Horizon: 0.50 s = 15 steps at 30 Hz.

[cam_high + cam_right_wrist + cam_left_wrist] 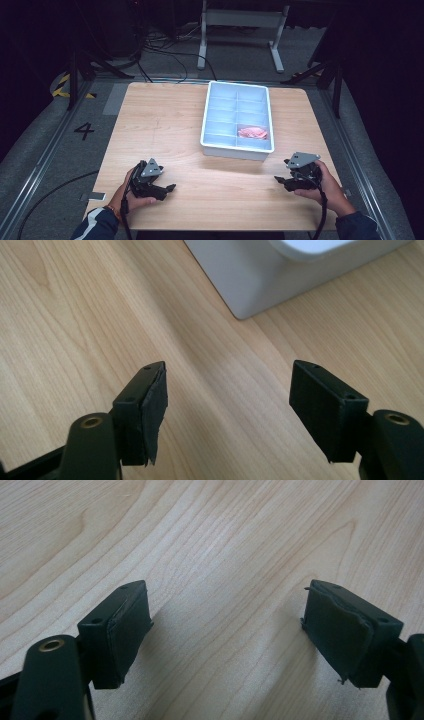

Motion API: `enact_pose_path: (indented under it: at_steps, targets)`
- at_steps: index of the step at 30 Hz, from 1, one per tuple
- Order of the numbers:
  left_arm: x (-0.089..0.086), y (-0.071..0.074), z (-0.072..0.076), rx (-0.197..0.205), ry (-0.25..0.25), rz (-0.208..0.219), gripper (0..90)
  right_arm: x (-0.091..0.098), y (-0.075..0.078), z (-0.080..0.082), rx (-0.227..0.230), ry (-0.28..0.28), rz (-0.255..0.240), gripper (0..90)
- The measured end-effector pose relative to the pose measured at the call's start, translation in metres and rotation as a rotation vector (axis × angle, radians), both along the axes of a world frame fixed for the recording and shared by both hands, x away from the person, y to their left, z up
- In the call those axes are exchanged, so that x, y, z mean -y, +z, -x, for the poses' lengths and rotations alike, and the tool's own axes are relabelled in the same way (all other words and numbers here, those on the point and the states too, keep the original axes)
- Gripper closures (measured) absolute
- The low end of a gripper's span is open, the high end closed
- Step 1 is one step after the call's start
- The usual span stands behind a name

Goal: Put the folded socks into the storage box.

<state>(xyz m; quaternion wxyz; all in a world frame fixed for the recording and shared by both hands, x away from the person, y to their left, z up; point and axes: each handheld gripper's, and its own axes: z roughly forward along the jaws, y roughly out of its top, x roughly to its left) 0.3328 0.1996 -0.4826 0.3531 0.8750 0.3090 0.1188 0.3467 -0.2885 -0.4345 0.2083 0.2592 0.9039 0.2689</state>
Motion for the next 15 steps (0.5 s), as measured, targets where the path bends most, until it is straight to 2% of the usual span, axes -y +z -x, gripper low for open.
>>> enact_pose_path:
  at_steps: [8, 15]
  targets:
    - [0.000, 0.000, 0.000, 0.000, 0.001, 0.001, 19.2, 0.015, -0.010, 0.009, -0.007, -0.034, -0.029, 32.3]
    - [0.000, 0.000, 0.000, 0.000, 0.000, 0.000, 19.2, 0.032, -0.014, 0.015, -0.012, -0.077, -0.085, 32.0]
